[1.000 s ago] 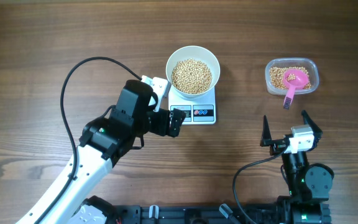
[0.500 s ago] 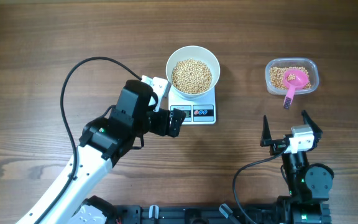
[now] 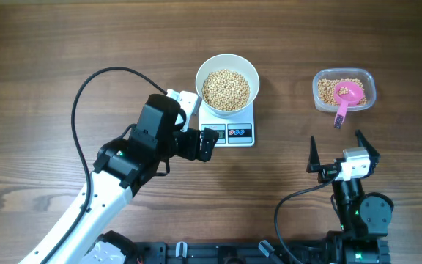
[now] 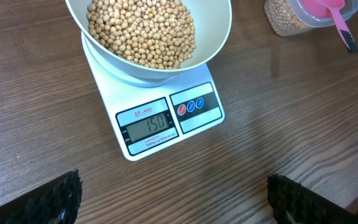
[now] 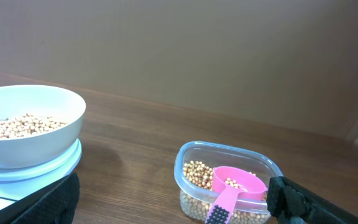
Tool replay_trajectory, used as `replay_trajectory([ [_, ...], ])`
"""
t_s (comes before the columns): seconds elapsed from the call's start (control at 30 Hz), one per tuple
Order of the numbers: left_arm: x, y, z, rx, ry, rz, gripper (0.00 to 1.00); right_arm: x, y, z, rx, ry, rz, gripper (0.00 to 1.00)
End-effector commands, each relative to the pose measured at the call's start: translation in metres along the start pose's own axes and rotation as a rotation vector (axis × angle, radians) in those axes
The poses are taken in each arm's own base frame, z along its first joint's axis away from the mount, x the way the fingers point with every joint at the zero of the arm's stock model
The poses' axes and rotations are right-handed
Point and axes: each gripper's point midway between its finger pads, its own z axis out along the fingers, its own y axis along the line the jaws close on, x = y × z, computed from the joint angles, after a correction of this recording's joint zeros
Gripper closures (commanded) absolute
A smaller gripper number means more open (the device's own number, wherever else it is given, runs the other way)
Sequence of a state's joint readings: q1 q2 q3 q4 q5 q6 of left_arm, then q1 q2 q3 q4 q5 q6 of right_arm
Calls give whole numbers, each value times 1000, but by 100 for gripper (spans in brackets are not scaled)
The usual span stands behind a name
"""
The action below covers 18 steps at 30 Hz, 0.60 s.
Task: Scoop item into bowl and weigh 150g on scale
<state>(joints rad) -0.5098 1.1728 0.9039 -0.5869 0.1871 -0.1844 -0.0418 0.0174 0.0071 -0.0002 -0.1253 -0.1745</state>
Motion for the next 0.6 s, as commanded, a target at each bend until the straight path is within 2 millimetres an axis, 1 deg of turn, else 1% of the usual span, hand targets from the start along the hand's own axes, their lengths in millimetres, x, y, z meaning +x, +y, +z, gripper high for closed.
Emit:
replay_trajectory([
  [0.0, 1, 0, 1, -3, 3, 22, 0, -3, -2, -1, 11, -15, -8, 0],
  [0.17, 7, 0, -3, -7, 21, 20, 1, -3, -2, -1, 12, -14, -8, 0],
  [0.27, 21, 2, -13, -17, 62, 12, 0, -3, -2, -1, 12, -14, -8, 0],
  [0.37, 25, 0, -30, -15, 52, 13, 0, -3, -2, -1, 11, -15, -8, 0],
  [0.5, 23, -6, -59, 4, -22, 27, 0, -3, -2, -1, 12, -14, -8, 0],
  [0.57, 25, -8, -70, 10, -44, 32, 0, -3, -2, -1, 12, -14, -8, 0],
])
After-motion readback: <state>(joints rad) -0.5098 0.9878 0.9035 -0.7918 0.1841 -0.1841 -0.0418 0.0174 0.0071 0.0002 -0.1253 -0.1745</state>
